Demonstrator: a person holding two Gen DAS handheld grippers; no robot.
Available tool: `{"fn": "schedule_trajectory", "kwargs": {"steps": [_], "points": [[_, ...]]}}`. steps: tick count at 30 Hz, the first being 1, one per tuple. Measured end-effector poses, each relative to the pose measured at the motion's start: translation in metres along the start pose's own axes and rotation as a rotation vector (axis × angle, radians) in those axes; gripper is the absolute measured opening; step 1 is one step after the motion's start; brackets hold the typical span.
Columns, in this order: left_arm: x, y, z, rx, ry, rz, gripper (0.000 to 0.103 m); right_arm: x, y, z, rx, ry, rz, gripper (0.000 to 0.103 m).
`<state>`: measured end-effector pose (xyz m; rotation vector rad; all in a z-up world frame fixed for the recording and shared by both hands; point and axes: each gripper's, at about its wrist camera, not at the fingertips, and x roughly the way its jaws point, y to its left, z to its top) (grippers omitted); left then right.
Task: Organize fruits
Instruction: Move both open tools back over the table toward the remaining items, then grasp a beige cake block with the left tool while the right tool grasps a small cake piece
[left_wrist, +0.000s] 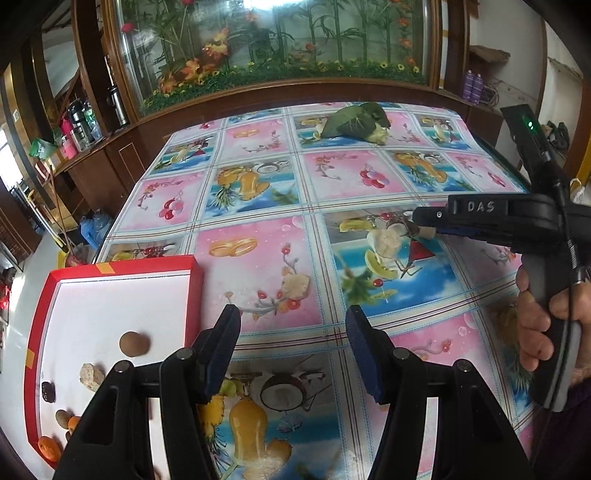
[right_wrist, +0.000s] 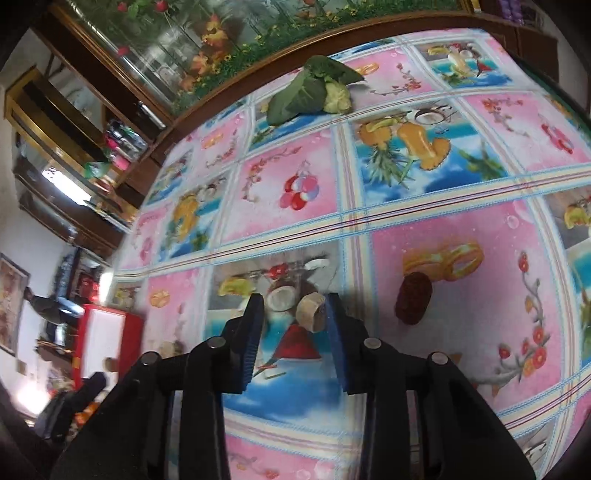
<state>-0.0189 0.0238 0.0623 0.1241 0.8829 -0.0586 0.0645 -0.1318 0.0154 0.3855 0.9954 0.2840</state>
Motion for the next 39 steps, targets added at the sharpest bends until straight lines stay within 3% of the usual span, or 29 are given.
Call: {"fn": "schedule_trajectory", "kwargs": {"steps": [7, 12, 14, 20, 30, 32, 34, 36, 39], "points": [[-0.005, -0.003, 0.002, 0.0, -0.008, 0.001, 0.059, 0.006, -0.002, 0.0, -0.024, -0.014, -0.079, 0.023], [0.001, -0.018, 0.011, 0.037, -0.027, -0.008, 0.059, -0.003, -0.016, 0.005, 0.055, -0.023, -0.037, 0.023], [0.01, -0.027, 0.017, 0.055, -0.02, -0.029, 0.059, -0.017, -0.026, 0.009, 0.105, -0.049, 0.018, 0.023], [0.039, -0.06, 0.033, 0.114, -0.019, -0.05, 0.059, -0.051, -0.041, 0.016, 0.188, -0.141, 0.073, 0.023], [0.088, -0.081, 0.044, 0.101, 0.047, -0.06, 0.058, -0.066, -0.051, 0.02, 0.238, -0.187, 0.088, 0.023], [0.089, -0.083, 0.044, 0.097, 0.04, -0.072, 0.052, -0.065, -0.05, 0.02, 0.236, -0.184, 0.092, 0.023], [0.088, -0.085, 0.044, 0.098, 0.037, -0.105, 0.034, -0.065, -0.05, 0.019, 0.232, -0.182, 0.087, 0.023], [0.087, -0.088, 0.043, 0.105, 0.033, -0.129, 0.025, -0.065, -0.049, 0.019, 0.223, -0.178, 0.085, 0.023], [0.084, -0.089, 0.04, 0.117, 0.018, -0.12, 0.025, -0.064, -0.045, 0.018, 0.216, -0.179, 0.081, 0.023]]}}
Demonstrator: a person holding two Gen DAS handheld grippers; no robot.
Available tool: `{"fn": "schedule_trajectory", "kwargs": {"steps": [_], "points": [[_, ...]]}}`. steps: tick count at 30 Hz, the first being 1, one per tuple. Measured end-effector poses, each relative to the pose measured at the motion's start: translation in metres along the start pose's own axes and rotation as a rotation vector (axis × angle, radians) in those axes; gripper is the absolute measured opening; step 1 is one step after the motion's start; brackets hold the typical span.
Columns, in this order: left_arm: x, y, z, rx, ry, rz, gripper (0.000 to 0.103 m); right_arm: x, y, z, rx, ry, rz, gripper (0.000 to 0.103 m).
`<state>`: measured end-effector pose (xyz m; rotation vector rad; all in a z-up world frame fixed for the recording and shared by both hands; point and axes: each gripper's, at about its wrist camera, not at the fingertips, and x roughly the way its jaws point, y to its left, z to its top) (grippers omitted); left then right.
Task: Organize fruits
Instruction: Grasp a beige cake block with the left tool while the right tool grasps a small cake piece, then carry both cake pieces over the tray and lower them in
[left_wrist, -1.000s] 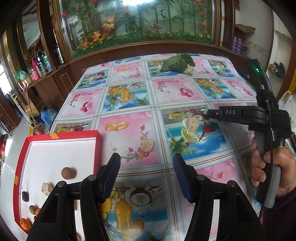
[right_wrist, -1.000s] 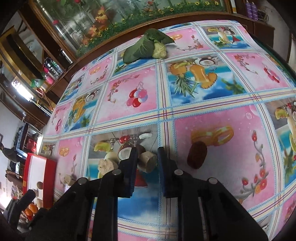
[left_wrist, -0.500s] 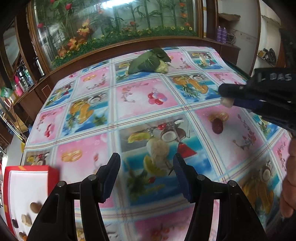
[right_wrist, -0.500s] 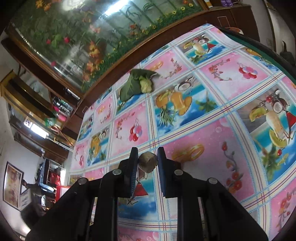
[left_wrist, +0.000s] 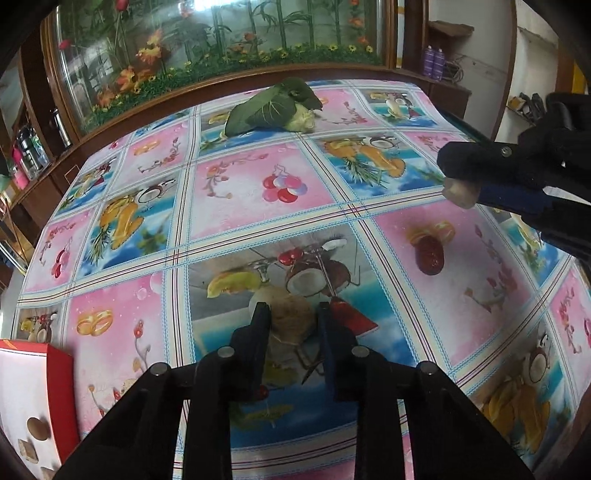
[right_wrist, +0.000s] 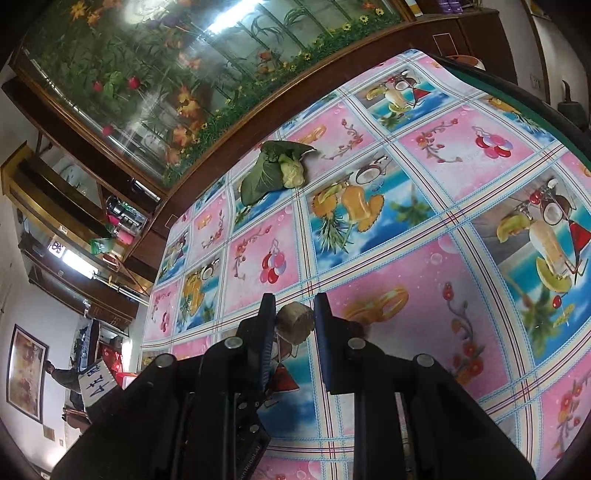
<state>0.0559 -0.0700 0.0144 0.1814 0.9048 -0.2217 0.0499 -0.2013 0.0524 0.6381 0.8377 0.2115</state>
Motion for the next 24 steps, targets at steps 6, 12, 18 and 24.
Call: {"fn": "schedule_trajectory", "kwargs": {"steps": [6, 12, 18, 24], "points": [[-0.037, 0.012, -0.01, -0.04, -0.047, 0.03, 0.025, 0.002, 0.01, -0.005, -0.039, -0.019, -0.025, 0.023], [-0.108, 0.041, -0.039, -0.098, -0.156, 0.036, 0.025, -0.003, 0.029, -0.013, -0.116, -0.07, -0.022, 0.023], [-0.148, 0.078, -0.071, -0.159, -0.204, 0.09, 0.025, 0.0, 0.055, -0.032, -0.217, -0.087, 0.031, 0.023], [-0.157, 0.119, -0.098, -0.239, -0.203, 0.166, 0.025, -0.001, 0.077, -0.053, -0.327, -0.148, 0.02, 0.023]]}}
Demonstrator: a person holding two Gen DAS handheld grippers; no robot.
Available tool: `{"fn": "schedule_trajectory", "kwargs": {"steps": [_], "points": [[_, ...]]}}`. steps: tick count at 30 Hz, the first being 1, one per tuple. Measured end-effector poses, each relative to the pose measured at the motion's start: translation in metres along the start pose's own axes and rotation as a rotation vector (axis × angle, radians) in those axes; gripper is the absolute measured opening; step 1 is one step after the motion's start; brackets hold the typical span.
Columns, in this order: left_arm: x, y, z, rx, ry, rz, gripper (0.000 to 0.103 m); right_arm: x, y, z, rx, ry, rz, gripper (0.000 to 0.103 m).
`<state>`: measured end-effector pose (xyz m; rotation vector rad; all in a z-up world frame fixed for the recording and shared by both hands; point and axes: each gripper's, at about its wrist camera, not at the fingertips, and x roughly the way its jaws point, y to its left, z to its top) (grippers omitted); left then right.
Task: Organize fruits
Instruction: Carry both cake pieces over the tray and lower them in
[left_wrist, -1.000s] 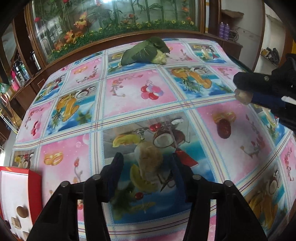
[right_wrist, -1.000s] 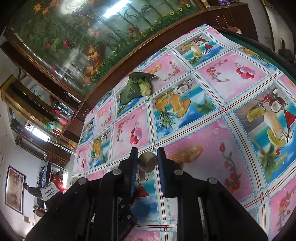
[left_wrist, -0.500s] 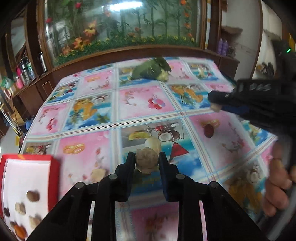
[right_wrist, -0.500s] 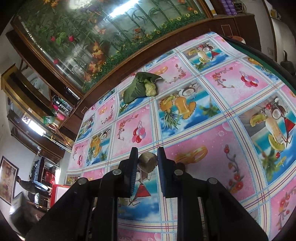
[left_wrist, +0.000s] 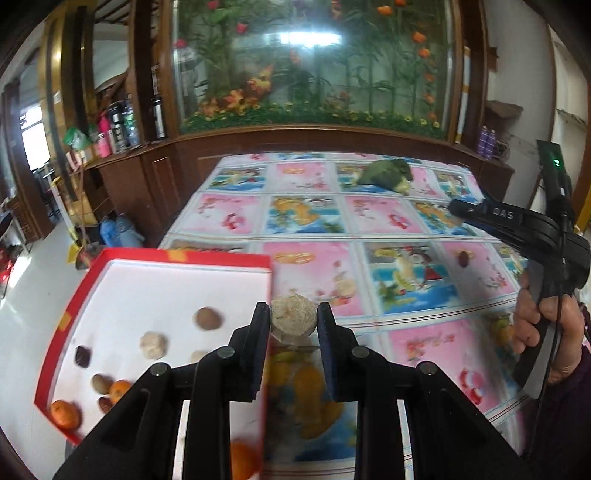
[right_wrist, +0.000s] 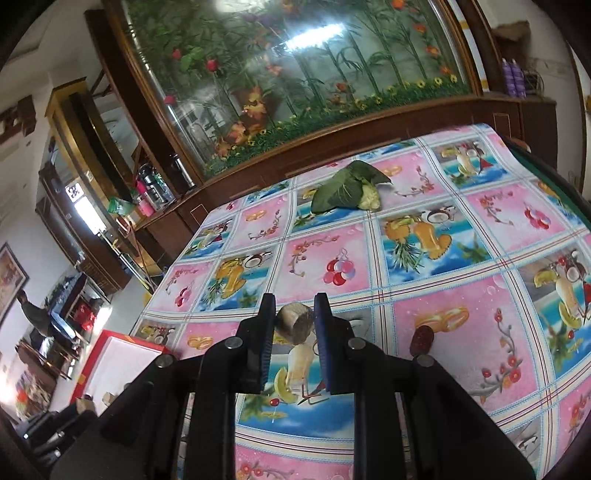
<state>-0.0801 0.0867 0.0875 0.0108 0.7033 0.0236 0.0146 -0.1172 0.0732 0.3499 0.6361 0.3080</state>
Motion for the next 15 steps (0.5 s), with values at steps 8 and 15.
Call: {"fn": "schedule_trajectory", "kwargs": {"steps": [8, 15], "points": [[0.007, 0.053, -0.012, -0.09, 0.016, 0.064, 0.025, 0.017, 0.013, -0.017, -0.076, 0.042, -0.05, 0.023], [0.019, 0.1, -0.015, -0.166, 0.067, 0.07, 0.025, 0.036, 0.027, -0.034, -0.046, 0.157, 0.014, 0.023]]}}
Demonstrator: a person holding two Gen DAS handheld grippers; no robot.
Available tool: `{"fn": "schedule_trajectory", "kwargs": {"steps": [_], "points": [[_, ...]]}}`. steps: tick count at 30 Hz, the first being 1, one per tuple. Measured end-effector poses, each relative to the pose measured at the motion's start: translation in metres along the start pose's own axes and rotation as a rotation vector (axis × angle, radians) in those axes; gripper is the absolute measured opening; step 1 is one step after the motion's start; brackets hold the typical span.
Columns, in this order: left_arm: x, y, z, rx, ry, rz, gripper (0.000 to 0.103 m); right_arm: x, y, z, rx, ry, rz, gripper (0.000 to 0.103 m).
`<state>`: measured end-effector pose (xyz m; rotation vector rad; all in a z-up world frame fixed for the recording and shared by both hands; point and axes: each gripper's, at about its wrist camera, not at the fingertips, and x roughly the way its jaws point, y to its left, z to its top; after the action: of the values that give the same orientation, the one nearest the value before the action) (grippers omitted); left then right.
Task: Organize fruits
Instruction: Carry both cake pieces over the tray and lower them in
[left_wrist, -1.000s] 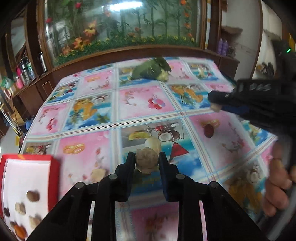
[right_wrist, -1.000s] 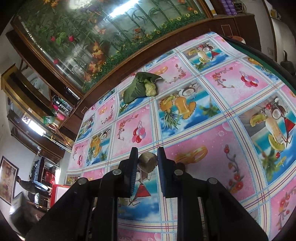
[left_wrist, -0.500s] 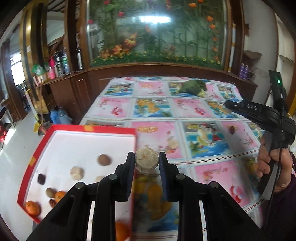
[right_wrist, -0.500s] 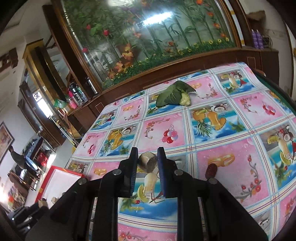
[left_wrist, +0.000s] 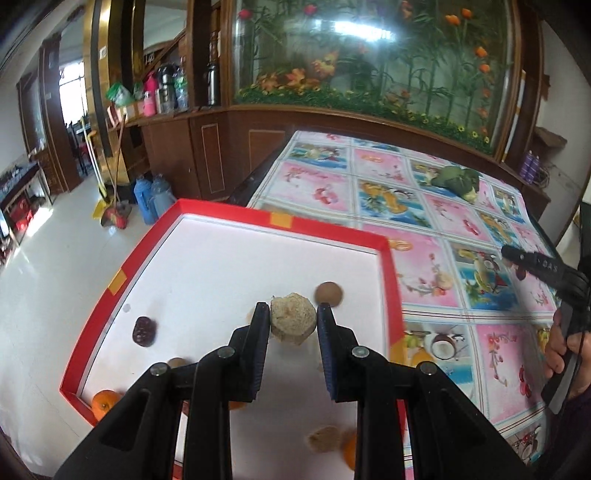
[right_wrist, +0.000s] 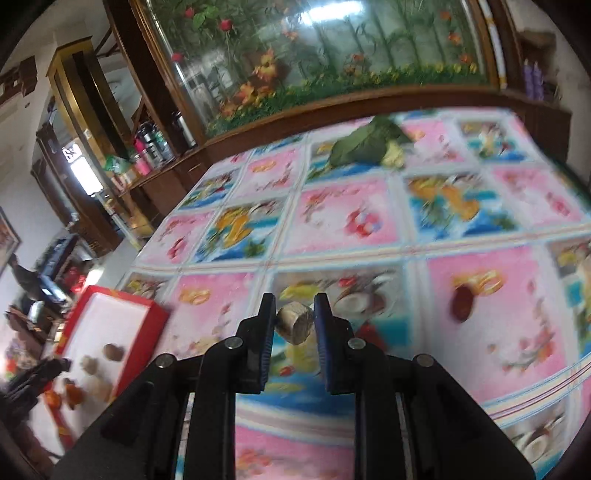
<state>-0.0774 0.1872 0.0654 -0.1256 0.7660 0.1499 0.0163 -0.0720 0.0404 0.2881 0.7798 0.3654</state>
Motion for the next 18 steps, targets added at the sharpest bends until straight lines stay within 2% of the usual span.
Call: {"fn": "schedule_trajectory", "kwargs": {"steps": [2, 5, 8, 10, 14, 18], "points": [[0.001, 0.014, 0.005, -0.006, 0.002, 0.019, 0.025, 0.008, 0.015, -0.003, 0.04, 0.054, 0.09, 0.023], [0.001, 0.037, 0.014, -0.023, -0.001, 0.061, 0.025, 0.016, 0.057, -0.006, 0.004, 0.077, 0.162, 0.023], [-0.003, 0.06, 0.016, -0.051, -0.009, 0.108, 0.025, 0.032, 0.117, -0.009, -0.047, 0.124, 0.278, 0.023], [-0.003, 0.072, 0.013, -0.052, -0.002, 0.146, 0.025, 0.04, 0.155, -0.014, -0.114, 0.144, 0.314, 0.023], [0.009, 0.087, 0.002, -0.059, 0.059, 0.172, 0.025, 0.06, 0.228, -0.03, -0.282, 0.188, 0.315, 0.023], [0.018, 0.095, -0.001, -0.061, 0.091, 0.176, 0.025, 0.086, 0.259, -0.039, -0.332, 0.237, 0.277, 0.023]]}}
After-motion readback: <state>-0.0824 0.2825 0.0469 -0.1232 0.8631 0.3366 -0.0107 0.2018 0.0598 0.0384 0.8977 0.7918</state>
